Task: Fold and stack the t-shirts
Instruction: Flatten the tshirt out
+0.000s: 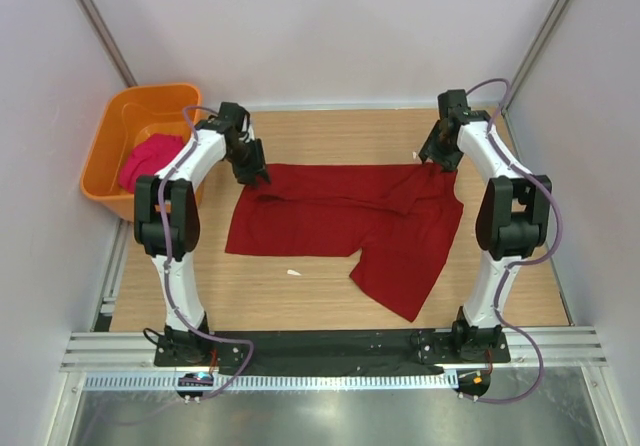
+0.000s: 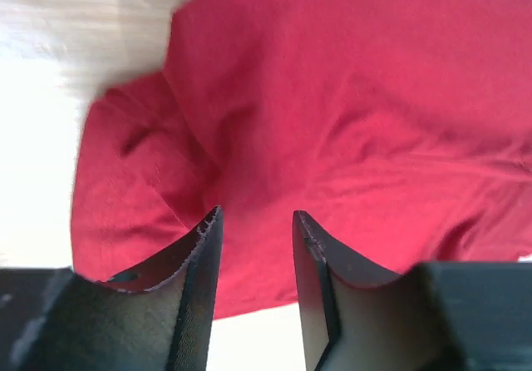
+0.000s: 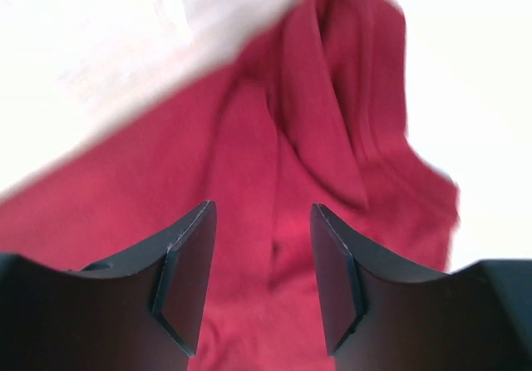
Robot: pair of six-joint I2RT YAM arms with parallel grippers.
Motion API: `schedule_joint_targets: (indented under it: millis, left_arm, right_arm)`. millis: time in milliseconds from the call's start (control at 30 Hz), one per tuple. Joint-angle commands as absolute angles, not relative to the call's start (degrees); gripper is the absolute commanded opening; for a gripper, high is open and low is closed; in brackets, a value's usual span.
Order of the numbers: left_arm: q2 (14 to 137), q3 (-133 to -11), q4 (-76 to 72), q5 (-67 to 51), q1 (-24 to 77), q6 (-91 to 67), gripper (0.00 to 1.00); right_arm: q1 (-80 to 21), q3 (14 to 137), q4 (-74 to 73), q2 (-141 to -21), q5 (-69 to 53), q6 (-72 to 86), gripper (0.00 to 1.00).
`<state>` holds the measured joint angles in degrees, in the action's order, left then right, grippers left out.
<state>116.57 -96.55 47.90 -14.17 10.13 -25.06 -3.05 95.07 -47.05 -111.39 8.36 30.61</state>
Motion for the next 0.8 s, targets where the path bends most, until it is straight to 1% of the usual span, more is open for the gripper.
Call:
schedule_joint_targets:
  millis: [0, 33, 100, 233, 633, 733, 767]
  left_arm:
    - [111.98, -93.0, 44.39, -17.48, 10.19, -24.61, 0.39]
    - [111.28, -92.21, 44.21, -17.93, 10.37, -24.44, 0.38]
    - [109.87, -90.79, 44.38, -18.11, 10.63, -23.91, 0.38]
    - [108.28, -89.56, 44.56, -18.02, 10.63, -23.56, 0.38]
    - [108.28, -90.53, 46.75, -19.25, 10.63, -23.55, 0.38]
    - [107.76, -89.74, 47.28, -19.07, 10.63, -24.26, 0.38]
    - [107.41, -89.13, 47.37, -18.99, 10.63, -24.61, 0.4]
  right_arm:
    - [-2.46, 97.12, -37.19, -114.85, 8.53, 33.23, 0.54]
    - [-2.37, 97.73, -36.48, -116.0, 8.87, 32.79, 0.54]
    - [-2.02, 100.27, -37.26, -119.95, 8.18, 30.95, 0.5]
    - [-1.93, 100.81, -35.77, -122.86, 7.38, 28.83, 0.45]
    - [-1.32, 99.67, -32.88, -124.63, 7.47, 26.81, 0.44]
    - [-1.32, 100.63, -33.31, -124.98, 7.38, 26.19, 0.37]
    - [-1.32, 100.72, -33.14, -124.98, 7.3, 26.1, 0.27]
